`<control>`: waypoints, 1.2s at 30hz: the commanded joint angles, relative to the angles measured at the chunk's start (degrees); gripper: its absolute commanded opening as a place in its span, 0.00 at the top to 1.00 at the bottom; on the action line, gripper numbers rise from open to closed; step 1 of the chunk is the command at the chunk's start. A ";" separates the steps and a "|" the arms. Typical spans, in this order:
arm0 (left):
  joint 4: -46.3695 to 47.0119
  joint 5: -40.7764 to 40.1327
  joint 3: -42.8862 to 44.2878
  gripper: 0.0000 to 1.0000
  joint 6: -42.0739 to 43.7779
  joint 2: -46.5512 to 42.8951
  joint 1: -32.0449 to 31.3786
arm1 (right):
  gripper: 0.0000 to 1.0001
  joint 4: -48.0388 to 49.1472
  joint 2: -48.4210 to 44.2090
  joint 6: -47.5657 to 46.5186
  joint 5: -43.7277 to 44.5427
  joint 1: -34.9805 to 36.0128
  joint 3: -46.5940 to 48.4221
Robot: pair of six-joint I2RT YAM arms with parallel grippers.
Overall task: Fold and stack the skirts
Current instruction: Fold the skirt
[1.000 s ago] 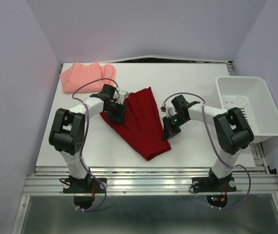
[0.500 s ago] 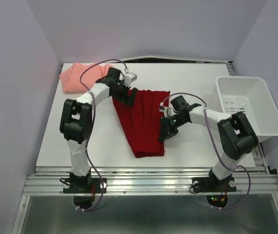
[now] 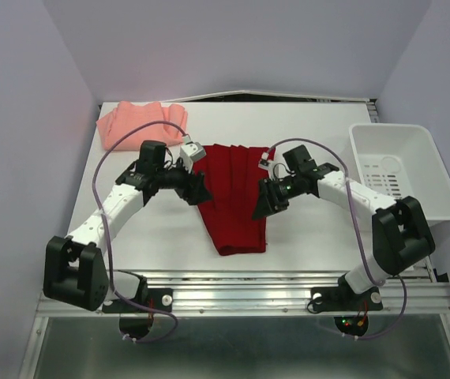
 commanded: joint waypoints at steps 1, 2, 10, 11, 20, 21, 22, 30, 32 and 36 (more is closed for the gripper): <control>5.00 2.23 -5.59 0.21 -5.35 1.37 -0.18 | 0.44 -5.96 1.51 -1.91 2.14 0.15 -1.77; 5.18 1.87 -6.22 0.22 -5.00 1.54 -1.49 | 0.44 -6.23 0.99 -1.83 2.67 0.15 -2.48; 16.24 17.56 -13.25 0.50 -20.61 9.44 -5.63 | 0.50 -1.05 1.33 -0.07 -1.36 0.15 -2.14; 17.39 18.38 -13.17 0.51 -22.29 12.06 -6.16 | 0.50 -0.52 1.51 0.11 -1.46 0.15 -1.26; 13.55 14.54 -10.89 0.69 -24.77 32.37 -7.40 | 0.49 6.78 9.93 5.04 -5.06 0.15 -0.81; 12.75 12.00 -10.27 0.72 -24.59 34.91 -6.87 | 0.50 6.87 11.25 4.33 -4.45 0.15 -1.16; 11.96 11.71 -8.61 0.76 -23.81 39.37 -6.09 | 0.50 6.78 12.57 3.37 -4.18 0.15 -1.69; 3.61 10.74 -1.92 0.69 -15.47 38.48 -4.23 | 0.55 5.99 21.29 1.95 -1.63 0.15 -1.69; 1.50 9.78 -1.57 0.59 -12.13 29.43 -4.23 | 0.57 6.08 19.80 2.22 -1.54 0.15 -1.43; 0.00 -0.74 -1.48 0.29 -5.54 11.86 -6.07 | 0.58 6.51 13.65 3.53 -1.63 0.15 -0.20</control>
